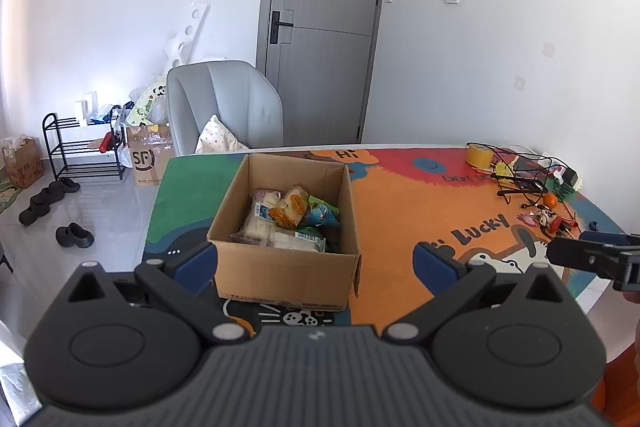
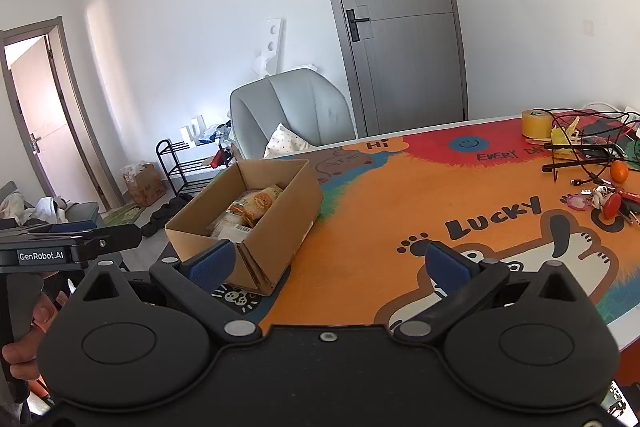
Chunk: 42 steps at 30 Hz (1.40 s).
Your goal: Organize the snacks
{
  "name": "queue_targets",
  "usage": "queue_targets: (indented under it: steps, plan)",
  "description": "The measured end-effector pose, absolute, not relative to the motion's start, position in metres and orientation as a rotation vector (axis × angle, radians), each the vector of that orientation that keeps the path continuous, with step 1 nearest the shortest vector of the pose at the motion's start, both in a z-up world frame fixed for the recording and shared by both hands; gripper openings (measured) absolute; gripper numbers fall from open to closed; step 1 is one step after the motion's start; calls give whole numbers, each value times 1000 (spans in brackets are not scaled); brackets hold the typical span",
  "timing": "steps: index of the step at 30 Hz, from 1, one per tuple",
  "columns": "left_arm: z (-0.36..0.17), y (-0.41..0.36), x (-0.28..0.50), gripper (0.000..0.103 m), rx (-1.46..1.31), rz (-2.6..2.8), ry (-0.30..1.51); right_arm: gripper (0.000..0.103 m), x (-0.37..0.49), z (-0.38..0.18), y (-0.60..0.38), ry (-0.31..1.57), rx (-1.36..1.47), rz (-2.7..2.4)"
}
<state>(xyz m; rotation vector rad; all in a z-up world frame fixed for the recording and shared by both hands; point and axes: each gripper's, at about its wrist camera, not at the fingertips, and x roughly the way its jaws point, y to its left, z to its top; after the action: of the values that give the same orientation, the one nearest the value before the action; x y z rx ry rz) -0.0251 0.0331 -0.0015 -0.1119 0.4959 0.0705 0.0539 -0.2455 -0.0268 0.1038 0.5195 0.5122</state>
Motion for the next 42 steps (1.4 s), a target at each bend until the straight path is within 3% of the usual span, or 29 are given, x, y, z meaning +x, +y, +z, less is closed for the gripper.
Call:
queue_targets:
  steps: [42]
  plan:
    - [-1,30,-27,103,-114,45,484,103,52,-28,-241,527,97,500]
